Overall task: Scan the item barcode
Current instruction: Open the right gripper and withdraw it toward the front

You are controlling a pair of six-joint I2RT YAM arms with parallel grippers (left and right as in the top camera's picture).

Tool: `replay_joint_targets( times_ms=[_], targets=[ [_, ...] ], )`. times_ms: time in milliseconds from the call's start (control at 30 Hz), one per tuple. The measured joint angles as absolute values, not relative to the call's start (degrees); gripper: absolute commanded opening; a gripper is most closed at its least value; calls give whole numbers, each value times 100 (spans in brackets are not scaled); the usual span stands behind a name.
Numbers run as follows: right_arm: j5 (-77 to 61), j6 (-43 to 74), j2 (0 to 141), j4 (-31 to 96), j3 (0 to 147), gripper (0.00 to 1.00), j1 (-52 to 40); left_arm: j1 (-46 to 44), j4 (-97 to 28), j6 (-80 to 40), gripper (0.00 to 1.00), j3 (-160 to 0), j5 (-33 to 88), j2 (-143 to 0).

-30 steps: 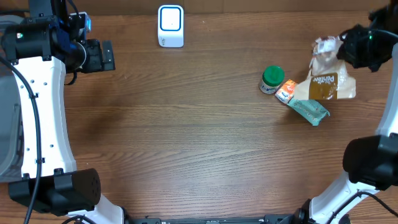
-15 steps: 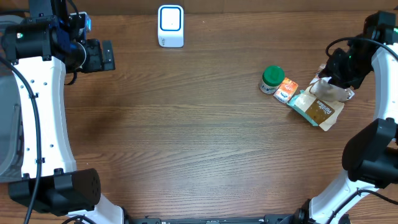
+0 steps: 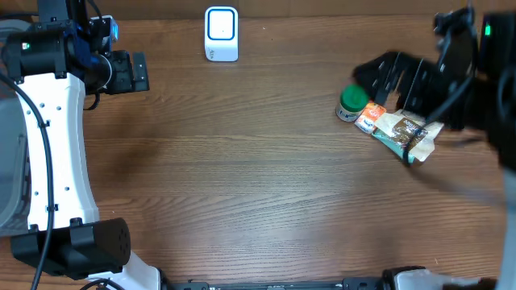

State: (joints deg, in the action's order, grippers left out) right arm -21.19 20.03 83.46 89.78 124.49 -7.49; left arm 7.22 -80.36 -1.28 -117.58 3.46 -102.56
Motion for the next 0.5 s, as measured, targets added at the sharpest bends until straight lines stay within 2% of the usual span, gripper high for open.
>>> replay_joint_targets(
  times_ms=[233, 400, 500],
  targets=[
    [-2703, 2871, 8235, 9148, 12449, 100, -1693, 722, -8038, -128, 100, -11758, 346, -10256],
    [-2488, 2919, 8344, 9408, 12405, 100, -1739, 722, -8038, -128, 100, -11758, 346, -10256],
    [-1911, 2921, 8342, 9356, 12403, 100, -1739, 722, -8038, -128, 100, -11758, 346, -10256]
  ],
)
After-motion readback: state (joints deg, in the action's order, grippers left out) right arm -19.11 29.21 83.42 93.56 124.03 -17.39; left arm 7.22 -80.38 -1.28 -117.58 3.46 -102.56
